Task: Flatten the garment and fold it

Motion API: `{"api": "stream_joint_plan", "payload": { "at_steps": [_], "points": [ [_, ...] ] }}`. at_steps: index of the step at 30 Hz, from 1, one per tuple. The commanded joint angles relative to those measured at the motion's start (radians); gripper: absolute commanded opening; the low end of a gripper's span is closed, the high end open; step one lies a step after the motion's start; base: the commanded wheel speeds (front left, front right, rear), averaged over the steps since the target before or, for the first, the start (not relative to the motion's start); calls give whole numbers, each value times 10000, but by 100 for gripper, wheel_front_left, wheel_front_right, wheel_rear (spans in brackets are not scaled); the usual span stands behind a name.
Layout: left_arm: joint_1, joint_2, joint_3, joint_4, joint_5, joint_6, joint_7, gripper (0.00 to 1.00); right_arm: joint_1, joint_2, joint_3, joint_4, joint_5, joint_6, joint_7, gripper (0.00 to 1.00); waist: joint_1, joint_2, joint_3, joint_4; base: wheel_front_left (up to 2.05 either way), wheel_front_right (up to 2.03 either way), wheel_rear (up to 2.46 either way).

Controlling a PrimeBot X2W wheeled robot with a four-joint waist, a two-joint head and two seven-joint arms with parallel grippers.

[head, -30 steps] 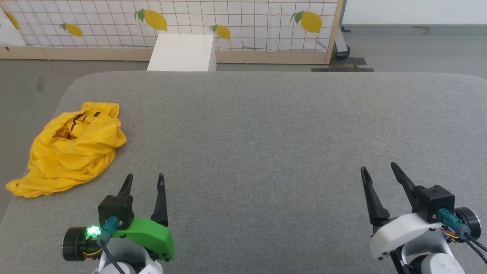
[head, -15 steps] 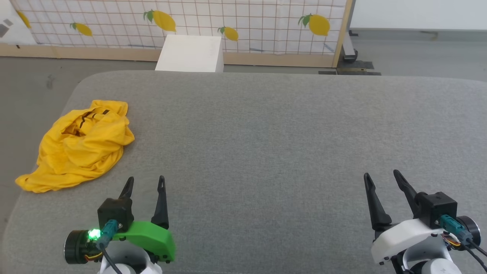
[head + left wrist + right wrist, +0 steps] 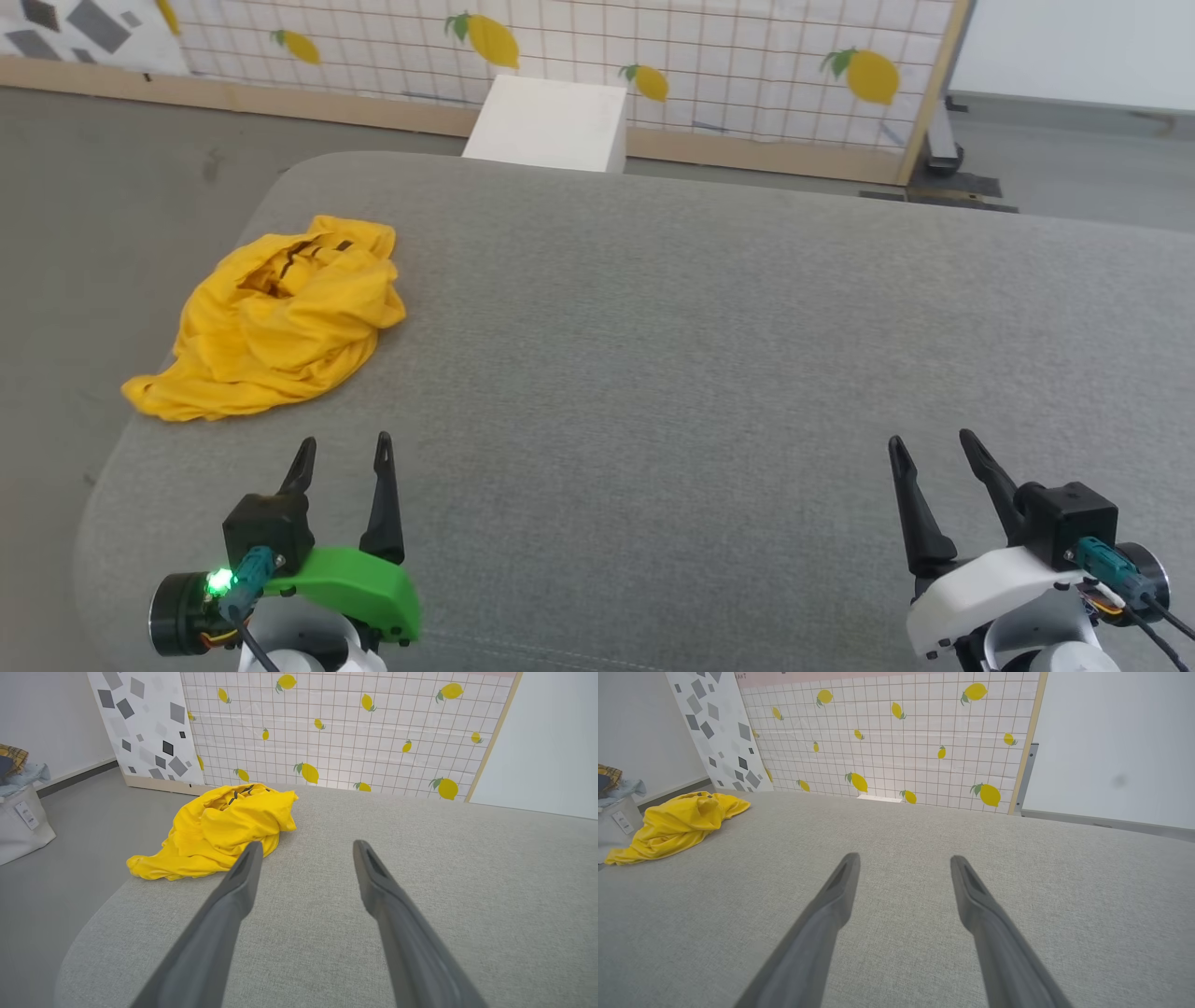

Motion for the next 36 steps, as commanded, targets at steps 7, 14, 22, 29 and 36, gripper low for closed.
{"api": "stream_joint_plan", "payload": {
  "at_steps": [7,14,22,29,36],
  "points": [
    [250,156,-31,132,-244,159,-228,100,208,2,64,289,317,-6,-228,100,0,0,-96,728,0,0,0],
    [373,264,-58,141,-373,251,-313,100,258,3,134,541,499,-7,-372,100,0,0,-193,1172,0,0,0],
    [493,380,-96,142,-525,382,-397,100,313,3,169,830,687,-7,-545,100,0,0,-307,1614,0,0,0],
    [605,471,-115,177,-700,490,-495,100,346,3,182,1063,840,-8,-692,100,0,0,-393,1926,0,0,0],
    [666,552,-149,243,-879,594,-608,100,350,3,165,1268,912,-9,-819,100,0,0,-429,2218,0,0,0]
  ]
}}
